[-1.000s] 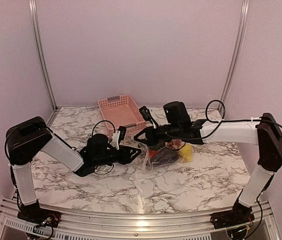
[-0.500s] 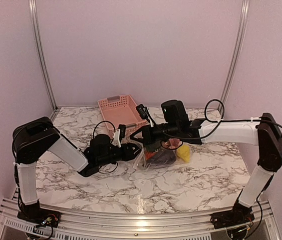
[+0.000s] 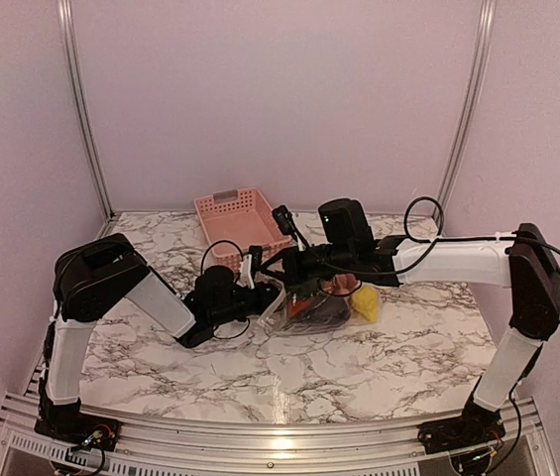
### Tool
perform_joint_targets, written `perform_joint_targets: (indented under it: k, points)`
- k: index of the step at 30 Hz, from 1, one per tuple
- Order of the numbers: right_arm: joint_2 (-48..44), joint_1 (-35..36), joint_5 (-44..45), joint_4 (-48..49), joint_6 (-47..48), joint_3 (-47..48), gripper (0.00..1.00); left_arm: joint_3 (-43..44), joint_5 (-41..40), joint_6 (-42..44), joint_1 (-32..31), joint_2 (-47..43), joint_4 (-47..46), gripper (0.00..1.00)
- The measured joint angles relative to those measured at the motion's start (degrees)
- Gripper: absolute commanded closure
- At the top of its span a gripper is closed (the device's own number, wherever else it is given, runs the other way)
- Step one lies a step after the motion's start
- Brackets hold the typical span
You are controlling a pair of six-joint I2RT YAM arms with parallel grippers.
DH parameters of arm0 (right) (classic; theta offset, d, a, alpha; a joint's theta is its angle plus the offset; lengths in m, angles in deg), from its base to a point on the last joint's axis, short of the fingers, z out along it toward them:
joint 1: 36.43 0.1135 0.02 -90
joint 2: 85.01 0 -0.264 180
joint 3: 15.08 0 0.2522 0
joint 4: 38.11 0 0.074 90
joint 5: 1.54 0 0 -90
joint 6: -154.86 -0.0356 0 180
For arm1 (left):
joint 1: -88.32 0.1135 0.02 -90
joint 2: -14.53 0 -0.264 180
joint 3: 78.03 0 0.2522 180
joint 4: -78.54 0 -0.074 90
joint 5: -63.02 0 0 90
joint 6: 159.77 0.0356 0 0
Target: Open the zip-top bag and remove the fake food
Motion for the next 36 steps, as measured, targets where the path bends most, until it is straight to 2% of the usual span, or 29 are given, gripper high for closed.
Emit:
perform_joint_targets:
  k: [4, 8, 10, 16, 21, 26, 29, 33, 36]
  points:
    - [0.0, 0.0, 1.0, 0.0, 0.0, 0.0, 1.00, 2.3, 0.7, -0.7, 0.0, 1.8, 0.0, 0.26]
    - [0.0, 0.0, 1.7, -0.2, 0.0, 0.0, 1.00, 5.1, 0.9, -0.9, -0.1, 3.3, 0.8, 0.26]
    - [0.0, 0.0, 2.1, -0.3, 0.0, -0.1, 1.00, 6.4, 0.9, -1.0, -0.2, 4.0, 1.3, 0.32]
    - [0.0, 0.0, 2.6, -0.4, 0.1, -0.4, 1.00, 7.7, 1.4, -1.7, -0.3, 5.0, 2.4, 0.57]
    - [0.0, 0.0, 2.8, -0.3, 0.3, -1.2, 1.00, 5.6, 1.6, -1.6, -0.3, 4.4, 2.3, 0.71]
    - [0.0, -0.2, 2.8, -0.2, 0.3, -2.2, 1.00, 1.7, 1.1, -1.3, -0.3, 1.5, 2.7, 0.79]
    - [0.0, -0.4, 2.8, -0.1, 0.3, -2.4, 1.00, -0.5, 1.0, -1.2, -0.3, -1.1, 2.8, 0.78]
    - [-0.4, -0.8, 2.7, 0.1, 0.3, -2.7, 1.00, -2.3, 1.2, -0.2, -0.3, -4.3, 3.8, 0.59]
    - [-0.7, -1.0, 2.3, 0.5, 0.3, -2.8, 1.00, -2.5, 2.0, 1.6, -0.3, -5.8, 5.9, 0.54]
